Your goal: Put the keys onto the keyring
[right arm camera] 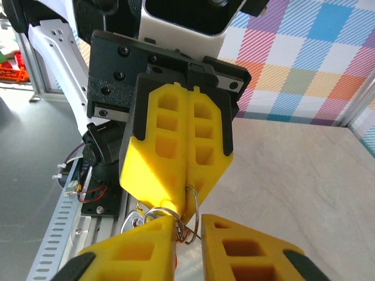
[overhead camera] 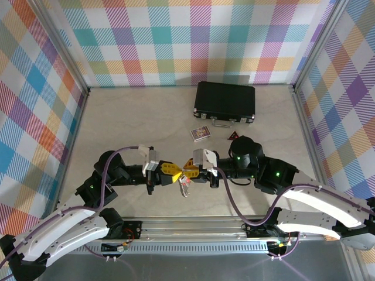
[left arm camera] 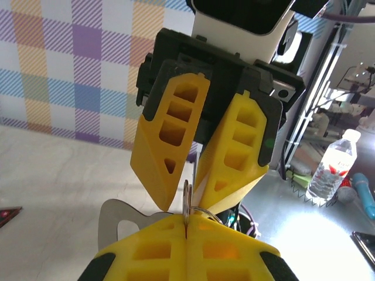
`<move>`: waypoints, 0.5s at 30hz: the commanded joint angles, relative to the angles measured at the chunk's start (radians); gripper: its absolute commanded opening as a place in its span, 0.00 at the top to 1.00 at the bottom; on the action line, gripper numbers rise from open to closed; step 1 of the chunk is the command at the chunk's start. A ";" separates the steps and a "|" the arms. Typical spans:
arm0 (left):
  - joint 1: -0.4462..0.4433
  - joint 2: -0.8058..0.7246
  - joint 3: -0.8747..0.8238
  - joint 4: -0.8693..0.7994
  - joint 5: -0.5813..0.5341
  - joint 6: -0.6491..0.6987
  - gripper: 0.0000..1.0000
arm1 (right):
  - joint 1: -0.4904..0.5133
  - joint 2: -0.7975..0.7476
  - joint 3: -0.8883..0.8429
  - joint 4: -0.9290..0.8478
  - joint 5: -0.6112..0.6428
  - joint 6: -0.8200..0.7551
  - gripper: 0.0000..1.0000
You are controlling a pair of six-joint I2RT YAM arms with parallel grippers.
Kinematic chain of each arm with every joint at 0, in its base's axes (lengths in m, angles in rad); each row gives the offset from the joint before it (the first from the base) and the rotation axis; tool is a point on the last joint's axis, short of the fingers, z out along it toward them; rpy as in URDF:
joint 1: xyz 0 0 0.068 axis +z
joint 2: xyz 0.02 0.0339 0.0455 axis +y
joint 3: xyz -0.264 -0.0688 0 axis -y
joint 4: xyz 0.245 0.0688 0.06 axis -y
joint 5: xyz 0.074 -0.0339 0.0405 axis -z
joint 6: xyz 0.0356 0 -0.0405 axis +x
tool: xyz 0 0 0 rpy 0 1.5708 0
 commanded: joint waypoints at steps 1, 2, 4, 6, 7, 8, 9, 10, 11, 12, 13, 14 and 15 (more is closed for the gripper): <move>-0.019 -0.017 -0.011 0.168 0.054 -0.046 1.00 | -0.002 0.001 -0.008 0.047 -0.014 0.018 0.86; -0.019 -0.017 -0.012 0.169 0.051 -0.044 1.00 | -0.002 0.003 -0.007 0.044 -0.016 0.018 0.88; -0.019 -0.017 -0.016 0.169 0.044 -0.040 1.00 | -0.002 0.007 -0.001 0.040 -0.017 0.017 0.91; -0.020 -0.013 -0.013 0.153 0.041 -0.028 1.00 | -0.002 0.013 0.005 0.031 -0.016 0.013 0.97; -0.021 -0.012 -0.012 0.142 0.035 -0.021 1.00 | -0.002 0.015 0.007 0.025 -0.017 0.011 1.00; -0.021 -0.012 -0.010 0.127 0.029 -0.013 1.00 | -0.002 0.018 0.011 0.018 -0.017 0.007 1.00; -0.021 -0.014 -0.007 0.111 0.019 0.001 1.00 | -0.002 0.021 0.016 0.009 -0.014 0.003 1.00; -0.020 -0.015 -0.003 0.093 0.008 0.012 1.00 | -0.002 0.024 0.019 0.001 -0.010 -0.001 1.00; -0.021 -0.015 0.006 0.064 -0.009 0.030 1.00 | -0.002 0.027 0.025 -0.013 -0.004 -0.008 1.00; -0.021 -0.011 0.019 0.021 -0.027 0.052 1.00 | -0.002 0.032 0.036 -0.030 0.003 -0.017 1.00; -0.023 -0.009 0.033 -0.021 -0.043 0.075 1.00 | -0.002 0.036 0.046 -0.049 0.011 -0.026 1.00; -0.023 -0.005 0.049 -0.067 -0.064 0.101 0.98 | -0.002 0.041 0.059 -0.073 0.020 -0.037 1.00; -0.023 -0.001 0.065 -0.113 -0.087 0.125 0.97 | -0.002 0.048 0.074 -0.100 0.030 -0.049 1.00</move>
